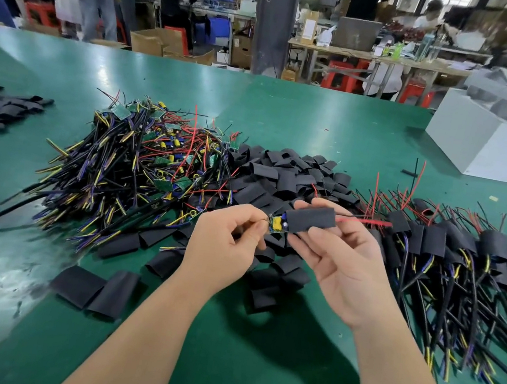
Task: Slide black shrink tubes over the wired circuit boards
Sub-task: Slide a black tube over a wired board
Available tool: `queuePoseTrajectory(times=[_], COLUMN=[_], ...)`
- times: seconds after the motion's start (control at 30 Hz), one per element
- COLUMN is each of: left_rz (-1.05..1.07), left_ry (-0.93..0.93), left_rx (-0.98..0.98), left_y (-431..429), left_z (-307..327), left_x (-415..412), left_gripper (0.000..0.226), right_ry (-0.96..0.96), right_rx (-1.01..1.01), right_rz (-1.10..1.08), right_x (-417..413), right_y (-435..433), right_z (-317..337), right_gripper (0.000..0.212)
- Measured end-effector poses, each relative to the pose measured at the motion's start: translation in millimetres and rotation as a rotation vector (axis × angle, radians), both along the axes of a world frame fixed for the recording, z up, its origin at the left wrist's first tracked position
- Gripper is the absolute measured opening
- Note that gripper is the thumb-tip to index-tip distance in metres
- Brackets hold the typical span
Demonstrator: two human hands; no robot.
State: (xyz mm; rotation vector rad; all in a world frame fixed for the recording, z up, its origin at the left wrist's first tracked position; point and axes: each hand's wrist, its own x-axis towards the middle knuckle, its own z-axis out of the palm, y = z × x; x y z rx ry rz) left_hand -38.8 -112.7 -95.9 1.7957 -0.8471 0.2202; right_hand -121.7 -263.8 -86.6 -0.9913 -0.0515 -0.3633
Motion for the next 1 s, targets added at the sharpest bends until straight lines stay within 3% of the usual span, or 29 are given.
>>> queuePoseTrajectory(times=[0.17, 0.27, 0.5, 0.57, 0.67, 0.77, 0.87, 0.9, 1.0], left_rz=[0.072, 0.125, 0.115, 0.083, 0.067, 0.205, 0.503, 0.584, 0.743], left_ry=[-0.122, -0.237, -0.157, -0.138, 0.011, 0.143, 0.073, 0.057, 0.078], left_rx=[0.108, 0.225, 0.085, 0.043, -0.071, -0.14, 0.027, 0.138, 0.426], left_y=[0, 1, -2, -3, 4, 14, 22, 23, 24], left_z=[-1, -2, -2, -1, 2, 2, -4, -7, -14], left_x=[-2, -1, -1, -2, 2, 14, 30, 34, 39], left_gripper=[0.015, 0.016, 0.014, 0.012, 0.02, 0.034, 0.02, 0.016, 0.039], right_ry=[0.113, 0.15, 0.175, 0.171, 0.141, 0.145, 0.159, 0.197, 0.403], right_rx=[-0.074, -0.159, -0.18, -0.105, 0.188, 0.328, 0.121, -0.044, -0.732], right_rz=[-0.088, -0.113, -0.142, -0.16, -0.236, -0.404, -0.615, -0.723, -1.066], right_x=[2, 3, 6, 7, 8, 4, -5, -9, -19], right_y=[12, 17, 23, 26, 20, -6, -36, -46, -68], right_z=[-1, -4, -7, -4, 12, 36, 56, 61, 67], right_gripper=[0.017, 0.033, 0.032, 0.038, 0.041, 0.034, 0.02, 0.017, 0.011])
